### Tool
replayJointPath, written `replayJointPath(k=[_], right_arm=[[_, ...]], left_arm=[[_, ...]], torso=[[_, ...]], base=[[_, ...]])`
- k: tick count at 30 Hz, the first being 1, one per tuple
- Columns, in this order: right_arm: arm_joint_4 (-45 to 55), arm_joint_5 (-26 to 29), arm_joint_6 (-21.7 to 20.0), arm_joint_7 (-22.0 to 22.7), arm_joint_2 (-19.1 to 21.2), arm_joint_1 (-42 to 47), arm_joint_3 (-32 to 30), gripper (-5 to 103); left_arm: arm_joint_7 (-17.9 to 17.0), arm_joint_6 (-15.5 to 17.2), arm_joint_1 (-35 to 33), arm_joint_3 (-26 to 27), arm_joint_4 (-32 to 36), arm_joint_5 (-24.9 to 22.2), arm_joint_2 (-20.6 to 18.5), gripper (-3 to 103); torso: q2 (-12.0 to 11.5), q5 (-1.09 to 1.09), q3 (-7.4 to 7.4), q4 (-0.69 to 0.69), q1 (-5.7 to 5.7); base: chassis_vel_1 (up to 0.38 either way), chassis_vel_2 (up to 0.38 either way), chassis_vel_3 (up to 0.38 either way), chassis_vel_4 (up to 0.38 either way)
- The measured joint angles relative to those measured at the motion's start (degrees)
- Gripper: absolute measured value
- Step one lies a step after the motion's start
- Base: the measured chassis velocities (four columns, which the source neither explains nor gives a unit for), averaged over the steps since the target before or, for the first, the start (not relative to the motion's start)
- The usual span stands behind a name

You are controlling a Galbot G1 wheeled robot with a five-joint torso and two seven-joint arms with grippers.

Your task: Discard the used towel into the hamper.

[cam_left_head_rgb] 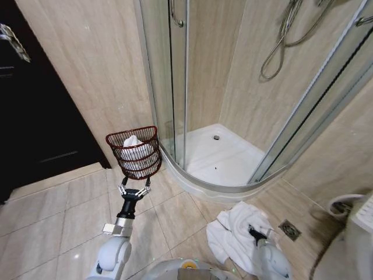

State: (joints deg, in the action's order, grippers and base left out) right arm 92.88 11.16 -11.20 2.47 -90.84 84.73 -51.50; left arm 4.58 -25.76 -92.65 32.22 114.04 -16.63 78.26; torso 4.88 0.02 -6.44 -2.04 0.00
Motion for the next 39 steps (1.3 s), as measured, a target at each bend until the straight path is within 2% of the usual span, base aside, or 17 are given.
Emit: replayJointPath(k=[1, 4, 5, 7, 8, 11, 12, 15, 19, 21, 23, 25, 26, 30, 34, 39], right_arm=[[0.00, 0.00, 0.00, 0.00, 0.00, 0.00, 0.00, 28], [6.56, -4.48, 12.11, 0.77, -1.30, 3.95, -0.15, 28], [6.56, -4.48, 12.11, 0.77, -1.30, 3.95, -0.15, 28], [13.33, -6.74, 17.62, 1.02, -1.43, 7.11, -0.79, 28], [13.33, -6.74, 17.62, 1.02, -1.43, 7.11, -0.79, 28], [23.66, -7.16, 19.86, 1.02, -1.44, 11.50, -1.80, 28], [23.66, -7.16, 19.86, 1.02, -1.44, 11.50, -1.80, 28], [34.41, -6.20, 20.10, 0.43, -1.41, 15.86, -3.29, 28], [42.43, -4.09, 19.01, -0.10, -1.38, 18.21, -4.56, 28], [49.10, -1.01, 15.58, -0.18, -1.37, 19.79, -5.74, 28], [50.49, -0.27, 14.15, -0.08, -1.36, 19.89, -6.07, 28], [51.30, 0.58, 11.02, 0.24, -1.35, 19.40, -6.63, 28], [51.30, 0.58, 11.02, 0.24, -1.35, 19.40, -6.63, 28], [51.26, 1.44, 3.93, 0.76, -1.24, 16.08, -6.96, 28], [51.07, 1.76, 0.60, 1.41, 0.85, 12.97, -7.47, 28], [50.87, 3.01, -1.33, 1.62, 2.35, 11.91, -7.78, 28]], left_arm=[[0.00, 0.00, 0.00, 0.00, 0.00, 0.00, 0.00, 100], [0.16, -0.20, -0.08, -0.21, -0.16, 0.30, 0.18, 100], [0.16, -0.20, -0.08, -0.21, -0.16, 0.30, 0.18, 100], [0.19, -0.25, -0.25, -0.23, -0.07, 0.63, 0.36, 100], [0.19, -0.25, -0.25, -0.23, -0.07, 0.63, 0.36, 100], [0.20, -0.25, -0.85, -0.28, 0.70, 0.82, 0.58, 100], [0.20, -0.25, -0.85, -0.28, 0.70, 0.82, 0.58, 100], [0.20, -0.22, -1.52, -0.29, 1.35, 0.83, 0.58, 100], [0.20, -0.25, -1.94, -0.28, 1.65, 0.65, 0.58, 100], [0.20, -0.22, -2.35, -0.16, 1.98, 0.40, 0.60, 100], [0.20, -0.17, -2.49, -0.11, 2.14, 0.30, 0.60, 100], [0.27, 0.02, -2.92, 0.09, 2.53, 0.22, 0.65, 100], [0.27, 0.02, -2.92, 0.09, 2.53, 0.22, 0.65, 100], [0.93, 0.61, -3.80, 0.69, 3.60, 0.13, 0.93, 100], [1.14, 1.13, -3.98, 1.11, 4.25, 0.06, 1.09, 100], [1.15, 1.34, -3.76, 1.30, 4.40, -0.02, 1.11, 100]], torso=[[0.00, 0.00, 0.00, 0.00, 0.00], [0.00, 0.01, 0.00, -0.01, 0.00], [0.00, 0.01, 0.00, -0.01, 0.00], [0.00, 0.00, 0.01, 0.00, 0.00], [0.00, 0.00, 0.01, 0.00, 0.00], [0.00, -0.02, 0.01, -0.01, 0.00], [0.00, -0.02, 0.01, -0.01, 0.00], [0.00, -0.01, 0.01, 0.00, 0.00], [0.00, -0.07, 0.02, 0.00, 0.00], [0.00, -0.03, 0.02, 0.00, 0.00], [0.00, -0.05, 0.02, 0.00, 0.00], [0.00, -0.02, 0.02, 0.00, 0.00], [0.00, -0.02, 0.02, 0.00, 0.00], [0.00, 0.00, 0.01, 0.01, 0.00], [0.00, -0.03, 0.01, 0.00, 0.00], [0.00, -0.03, 0.01, 0.00, 0.00]], base=[[0.000, 0.000, 0.000, 0.000], [0.000, 0.000, 0.000, 0.000], [0.000, 0.000, 0.000, 0.000], [0.000, 0.000, 0.000, 0.000], [0.000, 0.000, 0.000, 0.000], [0.000, 0.000, 0.000, 0.000], [0.000, 0.000, 0.000, 0.000], [0.000, 0.000, 0.000, 0.000], [0.000, 0.000, 0.000, 0.000], [0.000, 0.000, 0.000, 0.000], [0.000, 0.000, 0.000, 0.000], [0.000, 0.000, 0.000, 0.000], [0.000, 0.000, 0.000, 0.000], [0.000, 0.000, 0.000, 0.000], [0.000, 0.000, 0.000, 0.000], [0.000, 0.000, 0.000, 0.000]])
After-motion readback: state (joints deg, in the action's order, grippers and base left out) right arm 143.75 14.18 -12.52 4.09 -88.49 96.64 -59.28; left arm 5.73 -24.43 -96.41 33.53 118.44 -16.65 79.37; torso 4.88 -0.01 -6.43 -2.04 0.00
